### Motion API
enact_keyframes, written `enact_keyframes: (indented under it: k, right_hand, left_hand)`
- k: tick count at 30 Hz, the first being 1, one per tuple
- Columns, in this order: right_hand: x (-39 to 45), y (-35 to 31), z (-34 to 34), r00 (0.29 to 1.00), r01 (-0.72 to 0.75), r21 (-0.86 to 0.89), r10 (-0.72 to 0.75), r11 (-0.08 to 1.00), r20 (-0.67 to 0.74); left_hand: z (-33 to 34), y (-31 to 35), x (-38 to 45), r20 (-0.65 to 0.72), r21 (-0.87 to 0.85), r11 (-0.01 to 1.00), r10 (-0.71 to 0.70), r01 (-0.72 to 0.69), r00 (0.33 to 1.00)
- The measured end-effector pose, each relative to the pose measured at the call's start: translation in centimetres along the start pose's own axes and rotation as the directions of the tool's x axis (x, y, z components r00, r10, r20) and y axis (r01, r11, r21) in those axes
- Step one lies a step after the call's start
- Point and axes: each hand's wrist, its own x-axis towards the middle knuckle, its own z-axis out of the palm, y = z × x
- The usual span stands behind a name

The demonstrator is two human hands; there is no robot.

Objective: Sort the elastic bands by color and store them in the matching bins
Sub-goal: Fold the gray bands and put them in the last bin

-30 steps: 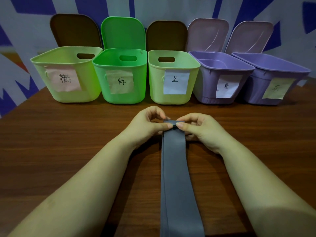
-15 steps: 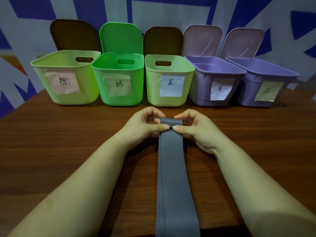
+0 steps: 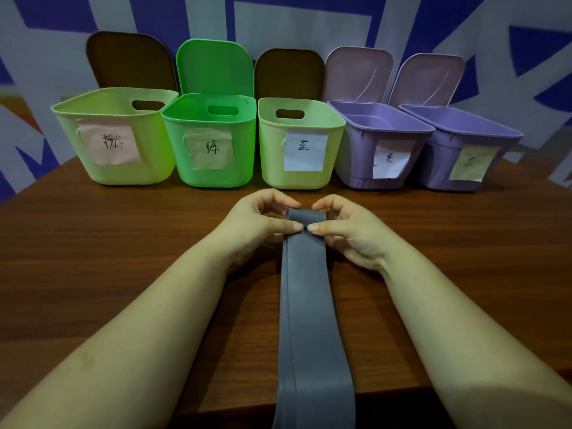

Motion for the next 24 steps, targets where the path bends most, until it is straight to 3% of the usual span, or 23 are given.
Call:
enact_keyframes:
  k: [8, 17, 24]
  right_hand:
    - [-0.16, 0.0, 0.09, 1.0, -0.014, -0.125, 0.017, 0.992, 0.026]
    - [-0.06, 0.23, -0.1, 0.992, 0.103, -0.313, -0.119, 0.944, -0.033]
    - [0.08, 0.52, -0.14, 0.989, 0.117, -0.316, -0.14, 0.942, -0.051]
  left_hand:
    - [-0.36, 0.1, 0.01, -0.041, -0.056, 0.998, -0.022, 0.019, 0.999]
    - [-0.3, 0.1, 0.04, -0.036, -0.02, 0.998, -0.062, 0.061, 0.997]
    - [-0.04, 0.17, 0.12, -0.03, -0.094, 0.984, -0.155, 0.151, 0.988]
